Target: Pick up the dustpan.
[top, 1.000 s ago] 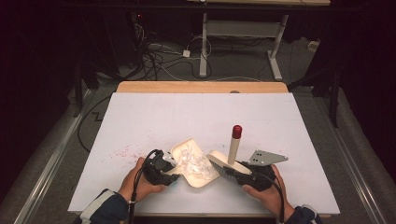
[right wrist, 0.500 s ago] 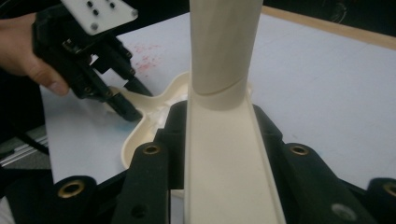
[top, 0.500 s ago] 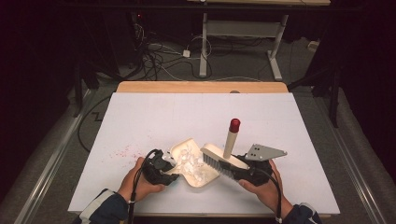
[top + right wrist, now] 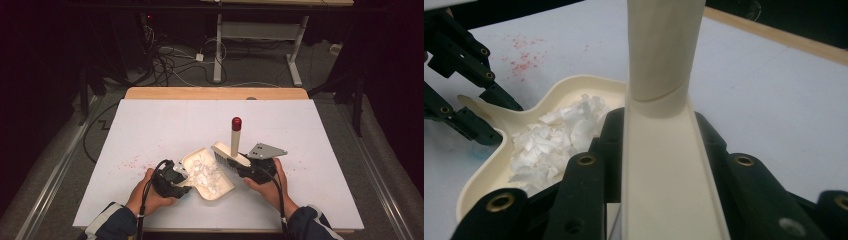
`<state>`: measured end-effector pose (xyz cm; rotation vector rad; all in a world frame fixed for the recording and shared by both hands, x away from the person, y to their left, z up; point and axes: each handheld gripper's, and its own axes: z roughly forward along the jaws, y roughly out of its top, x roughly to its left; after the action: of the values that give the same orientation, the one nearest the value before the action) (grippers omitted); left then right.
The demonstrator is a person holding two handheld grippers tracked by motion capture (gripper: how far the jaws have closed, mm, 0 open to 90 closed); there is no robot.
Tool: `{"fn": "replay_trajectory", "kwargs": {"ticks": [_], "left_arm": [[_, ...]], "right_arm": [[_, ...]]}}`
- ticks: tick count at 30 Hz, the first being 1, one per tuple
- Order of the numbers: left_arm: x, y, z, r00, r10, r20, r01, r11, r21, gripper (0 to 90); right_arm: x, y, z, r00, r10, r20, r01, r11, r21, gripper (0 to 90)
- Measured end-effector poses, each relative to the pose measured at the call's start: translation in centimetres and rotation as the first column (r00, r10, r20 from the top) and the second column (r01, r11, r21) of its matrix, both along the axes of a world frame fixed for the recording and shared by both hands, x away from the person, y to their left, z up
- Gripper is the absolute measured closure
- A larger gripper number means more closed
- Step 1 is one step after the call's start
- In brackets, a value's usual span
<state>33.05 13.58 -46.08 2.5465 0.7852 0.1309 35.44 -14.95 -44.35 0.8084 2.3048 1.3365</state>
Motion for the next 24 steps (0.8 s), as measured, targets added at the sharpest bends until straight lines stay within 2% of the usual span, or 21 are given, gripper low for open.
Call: {"fn": "replay_trajectory", "kwargs": {"ticks": [1,6,11,18,24], "left_arm": [[0.0,0.0,0.0,1.0000,0.000,-0.001,0.000,1.0000,0.000,63.2],[0.0,0.1,0.0,1.0000,0.001,0.003,-0.001,1.0000,0.001,63.2],[0.0,0.1,0.1,1.0000,0.005,0.007,-0.005,1.0000,0.004,63.2],[0.1,0.5,0.2,0.9997,0.020,0.011,-0.020,0.9998,-0.002,63.2],[0.3,0.9,0.3,0.9994,0.033,0.008,-0.032,0.9995,-0.004,63.2]], "right_arm": [[0.0,0.5,-0.2,0.9998,0.017,-0.010,-0.017,1.000,-0.002,67.7],[-1.4,2.4,-0.2,0.9948,0.101,0.015,-0.101,0.995,-0.027,67.6],[-2.1,3.1,0.0,0.9915,0.127,0.029,-0.125,0.991,-0.046,67.6],[-1.9,1.1,2.0,0.9957,0.081,0.047,-0.082,0.996,0.021,67.6],[-1.5,-0.5,2.8,0.9978,0.033,0.058,-0.034,0.999,0.025,67.6]]}}
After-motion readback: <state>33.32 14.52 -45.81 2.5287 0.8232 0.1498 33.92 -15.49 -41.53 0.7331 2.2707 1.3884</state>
